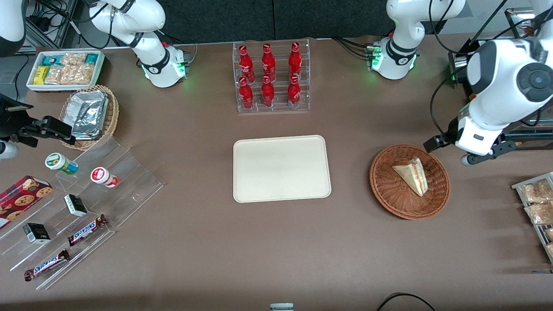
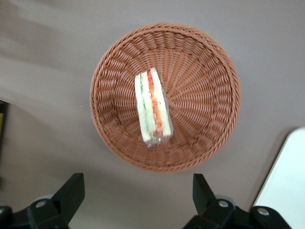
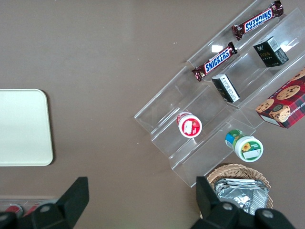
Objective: Place sandwich from basket to tray
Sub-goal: 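Move the left gripper down over the wrapped sandwich in the wicker basket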
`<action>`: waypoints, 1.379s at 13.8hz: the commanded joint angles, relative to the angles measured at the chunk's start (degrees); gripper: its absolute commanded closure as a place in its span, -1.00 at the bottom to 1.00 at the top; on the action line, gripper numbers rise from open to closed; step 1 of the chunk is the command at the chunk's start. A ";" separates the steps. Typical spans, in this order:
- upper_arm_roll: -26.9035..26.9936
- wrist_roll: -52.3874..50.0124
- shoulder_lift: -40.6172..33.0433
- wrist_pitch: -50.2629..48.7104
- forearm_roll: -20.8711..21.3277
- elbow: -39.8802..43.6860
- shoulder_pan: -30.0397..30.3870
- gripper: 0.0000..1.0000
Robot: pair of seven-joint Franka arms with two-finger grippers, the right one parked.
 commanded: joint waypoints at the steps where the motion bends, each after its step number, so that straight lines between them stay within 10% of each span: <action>1: 0.38 -6.13 0.27 7.30 1.04 -4.47 -0.60 -1.00; 19: 0.29 -17.40 14.17 24.90 1.04 -9.66 -0.43 -0.98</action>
